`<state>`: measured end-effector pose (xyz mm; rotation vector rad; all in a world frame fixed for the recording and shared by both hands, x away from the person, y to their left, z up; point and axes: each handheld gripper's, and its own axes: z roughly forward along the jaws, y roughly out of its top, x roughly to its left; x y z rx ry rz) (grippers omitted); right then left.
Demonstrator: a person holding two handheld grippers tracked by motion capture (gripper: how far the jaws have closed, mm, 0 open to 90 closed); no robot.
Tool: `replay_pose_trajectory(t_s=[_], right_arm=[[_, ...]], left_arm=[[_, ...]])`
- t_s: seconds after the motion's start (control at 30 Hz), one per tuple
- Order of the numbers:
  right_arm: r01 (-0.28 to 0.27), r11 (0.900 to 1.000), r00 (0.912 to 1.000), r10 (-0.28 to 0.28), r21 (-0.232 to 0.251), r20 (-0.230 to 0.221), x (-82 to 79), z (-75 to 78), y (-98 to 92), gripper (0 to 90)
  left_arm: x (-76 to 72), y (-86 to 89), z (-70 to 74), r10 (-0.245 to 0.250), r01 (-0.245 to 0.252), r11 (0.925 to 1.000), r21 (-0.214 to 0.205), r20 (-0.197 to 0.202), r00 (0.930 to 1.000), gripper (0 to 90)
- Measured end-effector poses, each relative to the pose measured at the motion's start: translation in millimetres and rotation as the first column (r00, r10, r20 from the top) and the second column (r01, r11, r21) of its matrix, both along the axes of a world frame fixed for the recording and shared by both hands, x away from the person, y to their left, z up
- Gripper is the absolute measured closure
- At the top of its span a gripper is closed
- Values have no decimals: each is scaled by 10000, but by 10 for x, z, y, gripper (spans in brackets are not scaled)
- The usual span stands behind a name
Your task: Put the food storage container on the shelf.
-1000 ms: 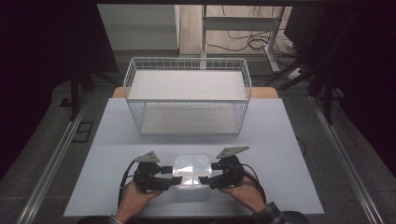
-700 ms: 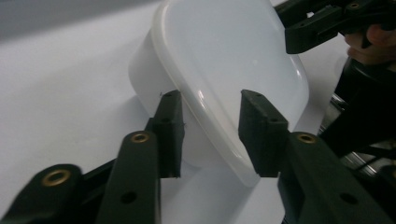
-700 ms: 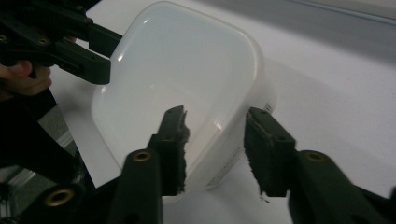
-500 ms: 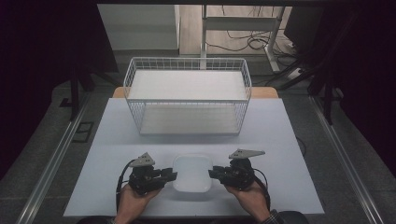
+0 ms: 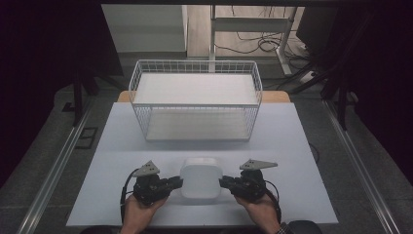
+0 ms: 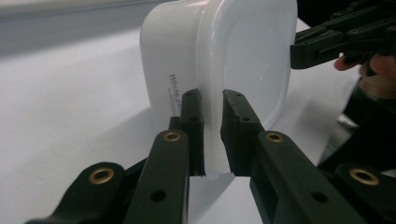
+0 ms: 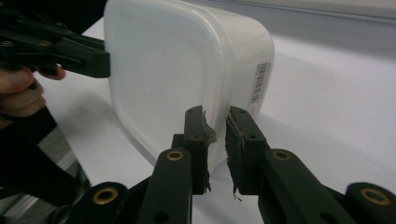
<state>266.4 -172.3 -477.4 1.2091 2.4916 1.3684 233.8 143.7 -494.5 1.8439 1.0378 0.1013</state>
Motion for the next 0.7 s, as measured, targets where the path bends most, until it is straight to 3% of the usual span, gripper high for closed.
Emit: replay_pose_trajectory(t_s=[0.2, 0.5, 0.7], right_arm=[[32, 9998, 9994, -39, 218, 348, 34, 47, -4, 783], [-87, 9992, 9968, 56, 385, 802, 112, 151, 10, 784], [2, 9996, 9938, -35, 296, 1114, 258, 225, 45, 785]], left_arm=[[55, 22, 35, 73, -71, 9995, -310, 54, 10000, 800], [143, 49, 129, 162, -153, 9993, -347, 279, 9995, 799], [285, 50, 180, 279, -270, 9993, -240, 361, 9990, 797]])
